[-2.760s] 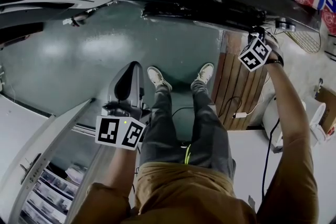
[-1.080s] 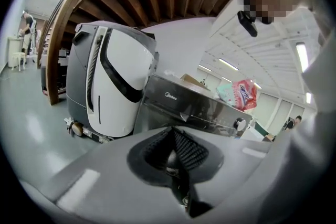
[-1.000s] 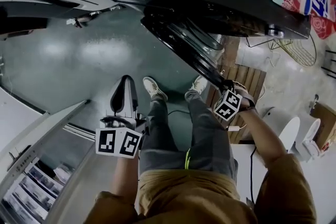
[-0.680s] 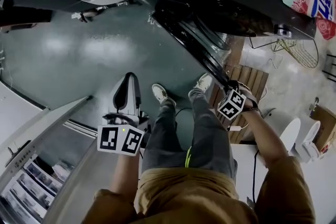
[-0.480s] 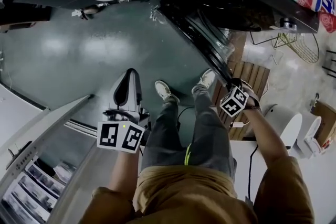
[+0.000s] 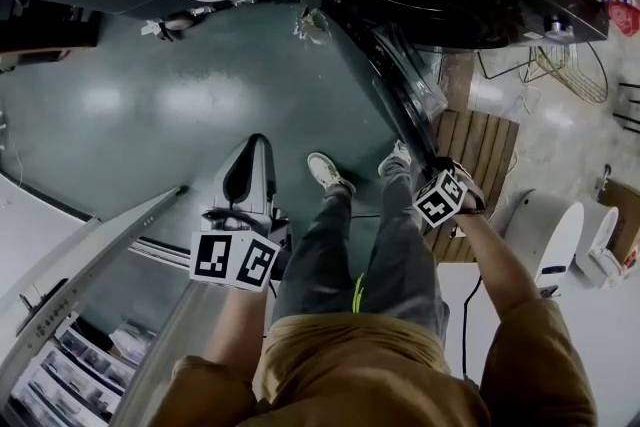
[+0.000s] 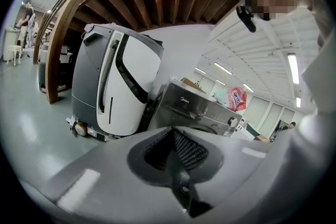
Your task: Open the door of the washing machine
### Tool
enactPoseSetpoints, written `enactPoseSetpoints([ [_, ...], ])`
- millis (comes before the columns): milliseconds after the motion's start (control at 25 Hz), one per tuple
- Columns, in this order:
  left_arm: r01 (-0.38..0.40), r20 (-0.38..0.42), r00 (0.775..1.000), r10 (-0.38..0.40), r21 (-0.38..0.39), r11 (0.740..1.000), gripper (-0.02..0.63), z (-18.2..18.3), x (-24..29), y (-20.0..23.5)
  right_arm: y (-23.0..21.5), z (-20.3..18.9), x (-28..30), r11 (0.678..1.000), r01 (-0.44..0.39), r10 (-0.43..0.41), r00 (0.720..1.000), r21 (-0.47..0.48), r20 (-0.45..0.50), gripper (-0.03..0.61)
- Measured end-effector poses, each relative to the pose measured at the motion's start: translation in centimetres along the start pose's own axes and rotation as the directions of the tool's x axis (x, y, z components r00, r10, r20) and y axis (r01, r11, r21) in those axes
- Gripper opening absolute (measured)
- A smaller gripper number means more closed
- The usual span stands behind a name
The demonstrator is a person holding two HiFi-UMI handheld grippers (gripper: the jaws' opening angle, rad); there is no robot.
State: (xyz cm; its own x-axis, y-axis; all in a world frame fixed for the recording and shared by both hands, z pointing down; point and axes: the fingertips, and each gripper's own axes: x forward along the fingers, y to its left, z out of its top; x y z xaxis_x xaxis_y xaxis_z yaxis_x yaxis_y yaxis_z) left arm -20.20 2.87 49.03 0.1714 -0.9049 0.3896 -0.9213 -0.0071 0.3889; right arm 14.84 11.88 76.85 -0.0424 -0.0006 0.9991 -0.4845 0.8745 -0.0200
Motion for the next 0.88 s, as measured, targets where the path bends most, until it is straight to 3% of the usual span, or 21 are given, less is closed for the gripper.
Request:
enactPoseSetpoints([
  [400, -0.002, 0.006, 1.0, 0.002, -0.033, 0.999, 0.061, -0.8, -2.3, 0.3, 6.6, 3.1, -0.9, 0.995, -0.083, 0.08, 0.995, 0.048, 0.056, 0.101],
  [880, -0.08, 0.011, 0.997, 0.081, -0.076, 0.994, 0.061, -1.2, -4.3, 4.4, 13.5, 7.5, -1.1, 0.976, -0.214, 0.216, 0.974, -0.024, 0.067, 0.114],
])
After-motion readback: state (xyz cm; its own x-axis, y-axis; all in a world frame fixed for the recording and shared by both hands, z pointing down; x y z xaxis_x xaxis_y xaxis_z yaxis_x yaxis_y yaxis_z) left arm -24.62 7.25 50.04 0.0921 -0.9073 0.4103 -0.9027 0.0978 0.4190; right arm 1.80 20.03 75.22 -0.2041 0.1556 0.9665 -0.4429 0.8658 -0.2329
